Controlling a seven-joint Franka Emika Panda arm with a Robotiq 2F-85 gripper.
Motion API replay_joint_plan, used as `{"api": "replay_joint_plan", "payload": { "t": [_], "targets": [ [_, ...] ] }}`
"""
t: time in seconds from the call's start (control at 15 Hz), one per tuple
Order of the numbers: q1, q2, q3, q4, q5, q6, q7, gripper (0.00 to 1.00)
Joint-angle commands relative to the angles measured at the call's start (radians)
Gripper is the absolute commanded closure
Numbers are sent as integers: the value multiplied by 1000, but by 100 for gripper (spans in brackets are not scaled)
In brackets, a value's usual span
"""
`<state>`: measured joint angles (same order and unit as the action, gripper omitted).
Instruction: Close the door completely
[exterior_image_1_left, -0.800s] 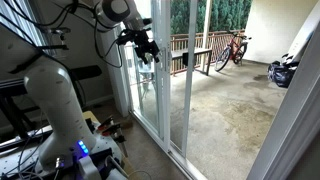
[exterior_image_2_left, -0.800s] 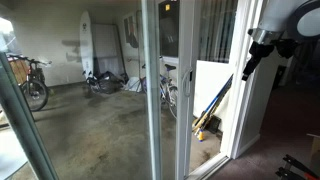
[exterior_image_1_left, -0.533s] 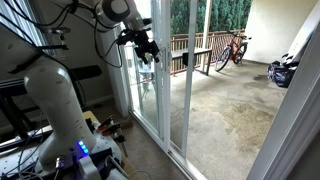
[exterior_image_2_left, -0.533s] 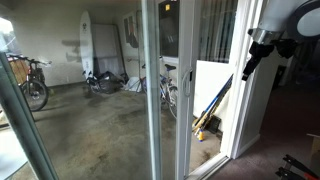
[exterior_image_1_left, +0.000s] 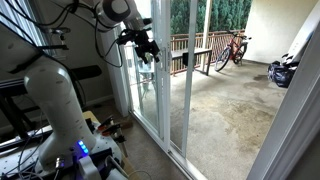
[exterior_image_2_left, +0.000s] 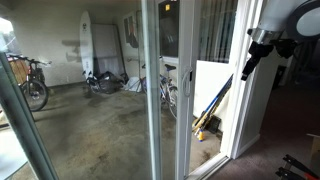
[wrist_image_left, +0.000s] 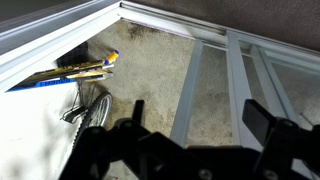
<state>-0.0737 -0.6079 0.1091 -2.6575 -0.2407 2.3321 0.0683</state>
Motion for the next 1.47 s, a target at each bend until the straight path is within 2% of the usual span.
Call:
{"api": "replay_joint_plan", "payload": {
  "t": [0.0,0.2,0.4,0.67,0.93,1.4],
  "targets": [
    [33,141,1,109,53,42,52,0],
    [95,240,-4,228,180,38,78,0],
    [142,282,11,304,265,23,88,0],
    [174,242,61,295,226,35,115,0],
    [169,228,95,331,215,47,181,0],
    [101,340,94,440,219,90,413,0]
  ]
}}
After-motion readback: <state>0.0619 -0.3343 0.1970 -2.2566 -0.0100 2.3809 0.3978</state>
